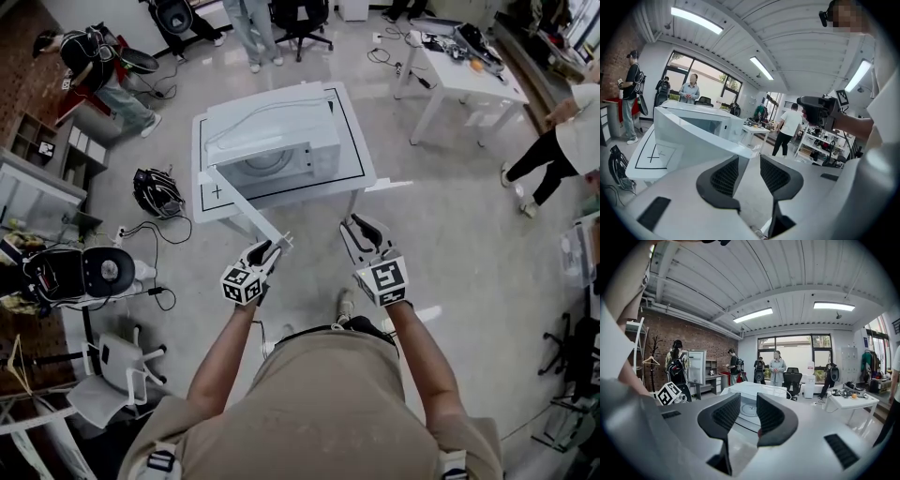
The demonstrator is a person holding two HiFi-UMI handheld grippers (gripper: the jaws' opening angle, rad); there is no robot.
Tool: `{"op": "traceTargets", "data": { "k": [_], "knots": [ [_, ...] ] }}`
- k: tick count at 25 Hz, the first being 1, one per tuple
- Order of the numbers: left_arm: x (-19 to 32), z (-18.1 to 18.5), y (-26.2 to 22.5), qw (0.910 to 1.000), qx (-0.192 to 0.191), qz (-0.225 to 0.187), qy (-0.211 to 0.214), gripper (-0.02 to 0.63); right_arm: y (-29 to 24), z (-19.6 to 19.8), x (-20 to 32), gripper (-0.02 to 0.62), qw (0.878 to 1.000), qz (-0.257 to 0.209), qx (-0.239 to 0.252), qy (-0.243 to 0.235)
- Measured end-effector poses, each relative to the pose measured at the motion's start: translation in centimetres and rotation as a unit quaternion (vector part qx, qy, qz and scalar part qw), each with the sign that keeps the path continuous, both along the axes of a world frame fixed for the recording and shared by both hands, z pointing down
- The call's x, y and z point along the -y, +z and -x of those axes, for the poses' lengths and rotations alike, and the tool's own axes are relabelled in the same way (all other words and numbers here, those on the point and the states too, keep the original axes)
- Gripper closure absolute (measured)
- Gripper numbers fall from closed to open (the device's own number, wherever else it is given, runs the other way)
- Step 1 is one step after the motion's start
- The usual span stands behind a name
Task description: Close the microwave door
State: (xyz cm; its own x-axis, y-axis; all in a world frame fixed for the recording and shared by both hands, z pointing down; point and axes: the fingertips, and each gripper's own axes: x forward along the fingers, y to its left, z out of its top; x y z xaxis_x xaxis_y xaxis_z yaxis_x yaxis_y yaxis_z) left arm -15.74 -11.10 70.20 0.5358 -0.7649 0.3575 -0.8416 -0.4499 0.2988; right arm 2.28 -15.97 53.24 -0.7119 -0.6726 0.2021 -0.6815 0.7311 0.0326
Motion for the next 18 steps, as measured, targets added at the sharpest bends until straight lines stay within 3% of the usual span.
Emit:
{"op": "traceTargets", "data": {
  "k": [18],
  "knots": [
    [10.0,-4.9,-0.1,0.9982,0.007,-0.003,-0.059,0.471,0.0,-5.5,8.9,0.483,0.997,-0.021,-0.011,-0.068]
  ]
}}
